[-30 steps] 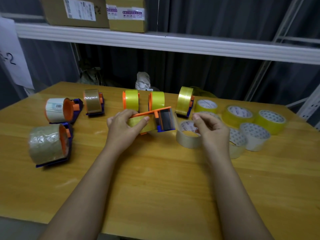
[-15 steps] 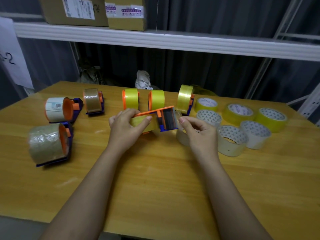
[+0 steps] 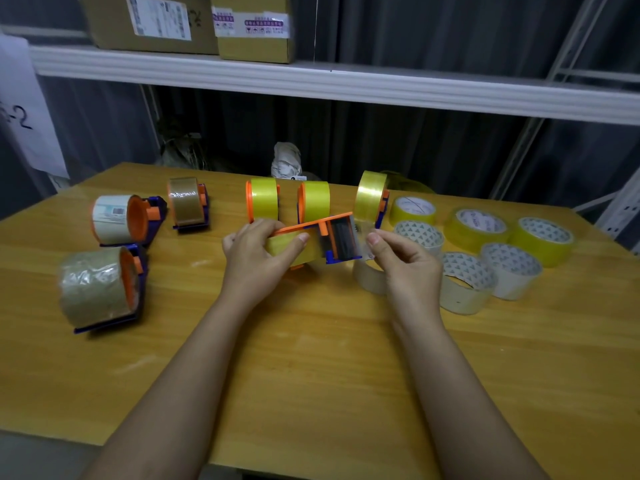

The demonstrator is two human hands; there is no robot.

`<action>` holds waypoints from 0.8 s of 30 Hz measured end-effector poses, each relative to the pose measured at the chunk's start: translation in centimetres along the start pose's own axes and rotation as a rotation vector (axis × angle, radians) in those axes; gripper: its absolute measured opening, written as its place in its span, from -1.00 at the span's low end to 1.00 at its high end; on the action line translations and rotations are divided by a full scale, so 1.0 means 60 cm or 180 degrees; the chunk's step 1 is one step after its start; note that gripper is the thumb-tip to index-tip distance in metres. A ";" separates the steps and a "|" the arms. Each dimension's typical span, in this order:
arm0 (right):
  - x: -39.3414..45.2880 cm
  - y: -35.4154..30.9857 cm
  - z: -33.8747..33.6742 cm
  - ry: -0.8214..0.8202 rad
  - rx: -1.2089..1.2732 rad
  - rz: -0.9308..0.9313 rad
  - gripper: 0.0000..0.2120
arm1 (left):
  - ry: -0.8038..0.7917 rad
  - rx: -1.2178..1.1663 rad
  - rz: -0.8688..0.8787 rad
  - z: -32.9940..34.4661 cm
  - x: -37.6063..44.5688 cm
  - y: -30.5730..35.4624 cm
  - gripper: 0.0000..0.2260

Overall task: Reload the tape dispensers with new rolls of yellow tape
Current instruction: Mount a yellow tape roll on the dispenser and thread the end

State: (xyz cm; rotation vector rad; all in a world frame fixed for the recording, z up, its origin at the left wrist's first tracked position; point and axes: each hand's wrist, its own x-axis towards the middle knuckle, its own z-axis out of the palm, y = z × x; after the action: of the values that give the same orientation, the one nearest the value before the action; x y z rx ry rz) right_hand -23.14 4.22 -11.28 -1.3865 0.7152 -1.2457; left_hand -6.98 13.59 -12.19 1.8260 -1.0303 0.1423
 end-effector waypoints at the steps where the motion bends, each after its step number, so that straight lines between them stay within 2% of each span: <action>1: 0.000 0.001 0.000 -0.0027 0.0057 0.0062 -0.91 | -0.0008 -0.0030 -0.0020 0.000 -0.001 0.001 -0.71; 7: 0.004 0.001 -0.002 -0.0256 0.0393 0.0284 -0.90 | -0.0110 -0.0200 -0.0014 0.000 -0.003 0.007 -0.78; 12: 0.004 0.001 0.001 -0.0536 0.0628 0.0510 -0.83 | -0.0191 -0.0367 0.0066 -0.001 0.000 0.004 -0.64; 24: 0.004 0.000 0.001 -0.0799 0.0194 0.0396 -0.71 | -0.0305 -0.0655 -0.0023 -0.004 -0.002 0.005 -0.59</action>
State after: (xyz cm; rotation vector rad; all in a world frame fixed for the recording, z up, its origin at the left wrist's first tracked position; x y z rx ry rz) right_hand -23.02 4.02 -11.21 -1.3962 0.5750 -0.9680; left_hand -7.18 13.80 -11.96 1.6621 -1.0641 -0.0549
